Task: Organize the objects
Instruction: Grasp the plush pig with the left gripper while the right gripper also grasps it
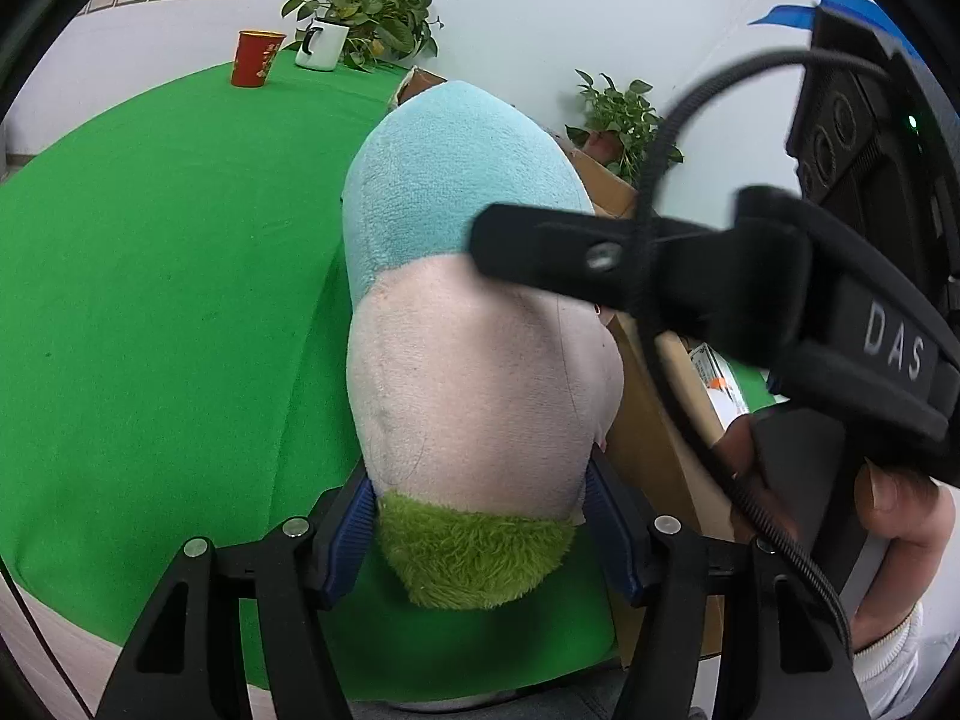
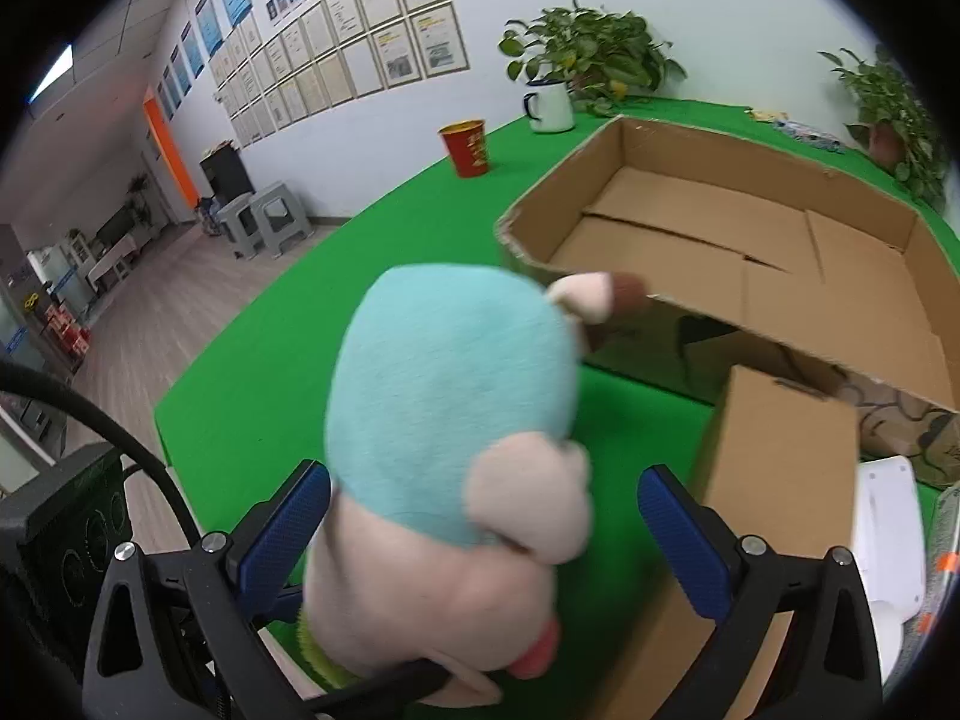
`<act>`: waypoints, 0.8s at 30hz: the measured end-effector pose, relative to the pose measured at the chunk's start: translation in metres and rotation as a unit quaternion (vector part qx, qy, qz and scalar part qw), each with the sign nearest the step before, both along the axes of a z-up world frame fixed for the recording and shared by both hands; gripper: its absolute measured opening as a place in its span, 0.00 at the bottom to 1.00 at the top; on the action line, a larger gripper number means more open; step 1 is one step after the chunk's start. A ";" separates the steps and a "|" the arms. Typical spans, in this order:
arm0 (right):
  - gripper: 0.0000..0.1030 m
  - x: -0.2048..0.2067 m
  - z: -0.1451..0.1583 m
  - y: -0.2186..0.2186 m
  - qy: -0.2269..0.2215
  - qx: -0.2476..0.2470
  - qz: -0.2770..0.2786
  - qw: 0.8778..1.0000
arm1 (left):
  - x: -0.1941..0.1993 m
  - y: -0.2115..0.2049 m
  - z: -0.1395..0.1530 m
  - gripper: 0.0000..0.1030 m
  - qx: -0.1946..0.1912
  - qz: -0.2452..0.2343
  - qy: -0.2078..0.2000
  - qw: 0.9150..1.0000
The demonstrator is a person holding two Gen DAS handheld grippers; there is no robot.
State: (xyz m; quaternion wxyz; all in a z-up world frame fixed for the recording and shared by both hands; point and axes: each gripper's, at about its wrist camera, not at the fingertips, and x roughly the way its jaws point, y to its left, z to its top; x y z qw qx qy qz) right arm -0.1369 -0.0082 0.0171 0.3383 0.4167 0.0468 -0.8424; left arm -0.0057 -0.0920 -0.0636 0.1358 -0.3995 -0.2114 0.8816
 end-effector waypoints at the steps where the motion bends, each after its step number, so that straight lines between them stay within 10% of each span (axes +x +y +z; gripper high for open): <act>1: 0.99 -0.002 -0.004 -0.007 -0.004 0.002 0.002 1.000 | -0.001 0.000 0.001 0.59 -0.002 -0.001 0.000 1.000; 24: 0.74 0.011 0.033 -0.012 0.074 -0.020 -0.012 0.997 | -0.019 -0.004 0.054 0.52 -0.039 0.007 0.073 0.997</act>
